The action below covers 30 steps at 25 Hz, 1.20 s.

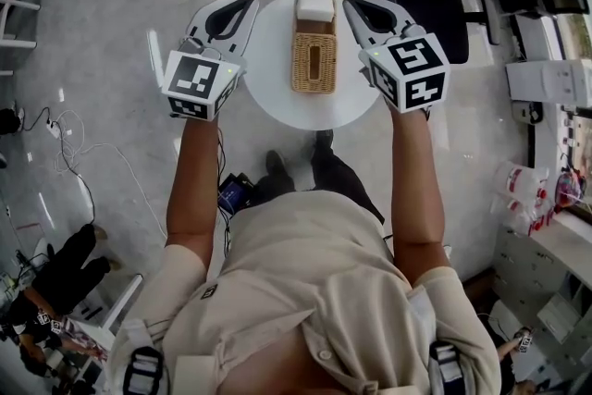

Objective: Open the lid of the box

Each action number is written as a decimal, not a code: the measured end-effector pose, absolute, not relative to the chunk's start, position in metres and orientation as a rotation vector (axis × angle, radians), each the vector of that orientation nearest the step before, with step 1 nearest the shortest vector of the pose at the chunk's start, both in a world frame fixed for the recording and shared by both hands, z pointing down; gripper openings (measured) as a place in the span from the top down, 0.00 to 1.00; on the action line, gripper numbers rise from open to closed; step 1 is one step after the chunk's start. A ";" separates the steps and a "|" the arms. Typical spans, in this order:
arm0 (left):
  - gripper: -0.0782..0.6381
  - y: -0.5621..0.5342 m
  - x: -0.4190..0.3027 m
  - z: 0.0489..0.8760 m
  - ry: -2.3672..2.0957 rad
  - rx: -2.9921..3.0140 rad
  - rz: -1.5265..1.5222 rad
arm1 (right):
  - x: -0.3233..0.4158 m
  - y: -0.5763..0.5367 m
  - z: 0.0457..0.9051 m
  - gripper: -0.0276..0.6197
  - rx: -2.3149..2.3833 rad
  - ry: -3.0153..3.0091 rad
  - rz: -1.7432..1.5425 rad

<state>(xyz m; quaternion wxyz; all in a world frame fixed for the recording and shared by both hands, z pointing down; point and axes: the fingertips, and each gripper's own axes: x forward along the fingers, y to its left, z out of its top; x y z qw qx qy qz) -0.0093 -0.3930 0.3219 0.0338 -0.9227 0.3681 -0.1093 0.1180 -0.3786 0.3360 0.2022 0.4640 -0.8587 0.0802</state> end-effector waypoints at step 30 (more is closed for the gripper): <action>0.88 -0.419 0.017 0.503 1.168 -2.997 -0.567 | 0.147 -0.406 0.521 0.97 1.203 -2.293 0.551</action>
